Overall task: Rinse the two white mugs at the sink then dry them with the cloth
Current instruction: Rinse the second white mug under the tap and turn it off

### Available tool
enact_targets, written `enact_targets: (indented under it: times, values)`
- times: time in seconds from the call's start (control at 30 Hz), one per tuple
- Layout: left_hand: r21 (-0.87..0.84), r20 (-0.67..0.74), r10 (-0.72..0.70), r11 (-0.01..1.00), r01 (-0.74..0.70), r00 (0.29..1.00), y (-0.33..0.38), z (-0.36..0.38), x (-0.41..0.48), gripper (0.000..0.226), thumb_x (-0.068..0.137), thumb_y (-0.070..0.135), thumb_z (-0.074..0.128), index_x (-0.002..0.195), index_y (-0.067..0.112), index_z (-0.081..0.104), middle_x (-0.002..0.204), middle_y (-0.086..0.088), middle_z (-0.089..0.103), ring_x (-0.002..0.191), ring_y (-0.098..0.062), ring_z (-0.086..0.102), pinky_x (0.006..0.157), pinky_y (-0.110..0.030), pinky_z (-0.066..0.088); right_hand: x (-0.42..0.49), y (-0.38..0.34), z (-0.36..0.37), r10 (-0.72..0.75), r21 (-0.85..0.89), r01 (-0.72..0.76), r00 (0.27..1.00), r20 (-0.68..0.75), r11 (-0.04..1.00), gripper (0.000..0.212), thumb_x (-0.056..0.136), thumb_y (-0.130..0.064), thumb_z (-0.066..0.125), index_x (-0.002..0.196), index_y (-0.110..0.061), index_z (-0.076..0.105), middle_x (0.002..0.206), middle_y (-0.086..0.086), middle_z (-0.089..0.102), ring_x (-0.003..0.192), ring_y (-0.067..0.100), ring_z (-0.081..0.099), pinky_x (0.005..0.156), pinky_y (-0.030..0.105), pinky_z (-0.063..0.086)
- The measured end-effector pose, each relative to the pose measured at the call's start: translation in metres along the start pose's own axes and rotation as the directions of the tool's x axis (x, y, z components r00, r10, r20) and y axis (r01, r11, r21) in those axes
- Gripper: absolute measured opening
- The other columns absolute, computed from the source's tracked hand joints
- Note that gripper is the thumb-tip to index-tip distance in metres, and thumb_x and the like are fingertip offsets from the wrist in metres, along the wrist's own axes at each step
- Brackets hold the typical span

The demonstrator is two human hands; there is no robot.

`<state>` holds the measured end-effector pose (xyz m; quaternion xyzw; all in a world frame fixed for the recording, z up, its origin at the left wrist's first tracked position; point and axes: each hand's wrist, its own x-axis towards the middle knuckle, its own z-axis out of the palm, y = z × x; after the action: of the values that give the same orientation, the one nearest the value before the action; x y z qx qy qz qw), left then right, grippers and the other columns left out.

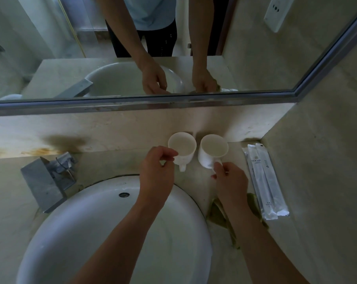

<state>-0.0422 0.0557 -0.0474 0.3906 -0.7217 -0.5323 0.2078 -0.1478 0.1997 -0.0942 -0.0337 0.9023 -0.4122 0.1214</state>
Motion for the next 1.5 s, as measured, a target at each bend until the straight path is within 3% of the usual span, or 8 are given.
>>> enact_targets:
  times: [0.3, 0.53, 0.7, 0.87, 1.07, 1.23, 1.43, 1.5]
  values:
    - [-0.032, 0.023, 0.031, 0.999, -0.030, 0.999, 0.003, -0.018, -0.036, 0.047, 0.087, -0.016, 0.057, 0.091, 0.027, 0.072, 0.100, 0.009, 0.074, 0.092, -0.008, 0.069, 0.074, -0.012, 0.053, -0.055, -0.012, -0.052, -0.109, 0.002, 0.109, 0.994, 0.015, 0.994, 0.032, 0.106, -0.033, 0.060, 0.083, -0.013, 0.070, 0.071, 0.003, 0.070, 0.068, 0.016, 0.067, 0.061, 0.019, 0.042]
    - [-0.092, 0.115, 0.026, 0.996, -0.015, 0.993, -0.011, -0.058, -0.072, 0.040, 0.094, -0.002, 0.071, 0.117, 0.031, 0.071, 0.116, 0.013, 0.075, 0.087, 0.006, 0.071, 0.070, -0.009, 0.054, -0.122, -0.056, -0.065, -0.153, 0.091, 0.135, 0.960, 0.233, 0.987, 0.026, 0.104, -0.038, 0.062, 0.087, -0.021, 0.071, 0.071, -0.003, 0.069, 0.064, 0.003, 0.063, 0.059, 0.010, 0.041]
    - [-0.187, 0.268, -0.096, 0.971, 0.149, 0.959, -0.058, -0.109, -0.097, 0.086, 0.080, 0.032, 0.090, 0.155, 0.031, 0.049, 0.144, 0.016, 0.066, 0.132, -0.003, 0.063, 0.109, -0.032, 0.054, -0.149, -0.065, -0.039, -0.231, 0.171, 0.171, 0.864, 0.447, 0.970, 0.031, 0.104, -0.031, 0.060, 0.077, -0.020, 0.069, 0.069, 0.006, 0.070, 0.052, 0.001, 0.054, 0.057, 0.014, 0.042]
    - [-0.251, 0.276, -0.226, 0.921, 0.297, 0.934, -0.090, -0.148, -0.107, 0.086, 0.063, 0.039, 0.092, 0.141, 0.037, 0.056, 0.125, 0.006, 0.077, 0.110, -0.025, 0.075, 0.085, -0.048, 0.065, -0.156, -0.071, -0.002, -0.161, 0.207, 0.017, 0.691, 0.704, 0.978, 0.036, 0.108, -0.023, 0.055, 0.078, -0.009, 0.071, 0.059, 0.003, 0.063, 0.059, 0.015, 0.051, 0.061, 0.025, 0.042]
    - [-0.295, 0.225, -0.356, 0.862, 0.412, 0.907, -0.111, -0.174, -0.097, 0.044, 0.089, 0.020, 0.085, 0.128, 0.028, 0.066, 0.113, 0.006, 0.082, 0.100, -0.010, 0.078, 0.076, -0.024, 0.063, -0.155, -0.092, 0.052, -0.022, 0.170, -0.191, 0.600, 0.800, 0.967, 0.041, 0.108, -0.025, 0.057, 0.076, -0.005, 0.069, 0.064, 0.010, 0.059, 0.063, 0.022, 0.055, 0.067, 0.030, 0.047]
    - [-0.431, 0.244, -0.511, 0.704, 0.564, 0.824, -0.123, -0.185, -0.081, 0.062, 0.076, 0.037, 0.087, 0.131, 0.014, 0.070, 0.121, -0.011, 0.080, 0.113, -0.032, 0.076, 0.096, -0.055, 0.063, -0.140, -0.134, 0.095, -0.093, -0.174, 0.285, 0.723, 0.684, 0.943, 0.046, 0.104, -0.037, 0.057, 0.064, -0.014, 0.063, 0.061, 0.004, 0.070, 0.057, 0.018, 0.067, 0.058, 0.024, 0.048]
    - [-0.477, 0.267, -0.625, 0.575, 0.664, 0.733, -0.120, -0.195, -0.058, 0.042, 0.090, 0.026, 0.084, 0.120, -0.001, 0.071, 0.125, -0.024, 0.072, 0.111, -0.035, 0.072, 0.090, -0.052, 0.066, -0.121, -0.189, 0.171, -0.379, -0.163, 0.587, 0.685, 0.622, 0.793, 0.034, 0.100, -0.042, 0.066, 0.110, -0.010, 0.072, 0.104, 0.004, 0.075, 0.092, 0.025, 0.067, 0.077, 0.034, 0.050]
    - [-0.526, 0.269, -0.655, 0.515, 0.677, 0.707, -0.116, -0.202, -0.054, 0.041, 0.091, 0.023, 0.082, 0.119, -0.004, 0.069, 0.125, -0.026, 0.070, 0.110, -0.035, 0.071, 0.089, -0.051, 0.067, -0.118, -0.194, 0.189, -0.405, -0.179, 0.628, 0.667, 0.626, 0.758, 0.031, 0.101, -0.043, 0.066, 0.105, -0.013, 0.072, 0.094, 0.002, 0.072, 0.082, 0.023, 0.063, 0.071, 0.032, 0.044]
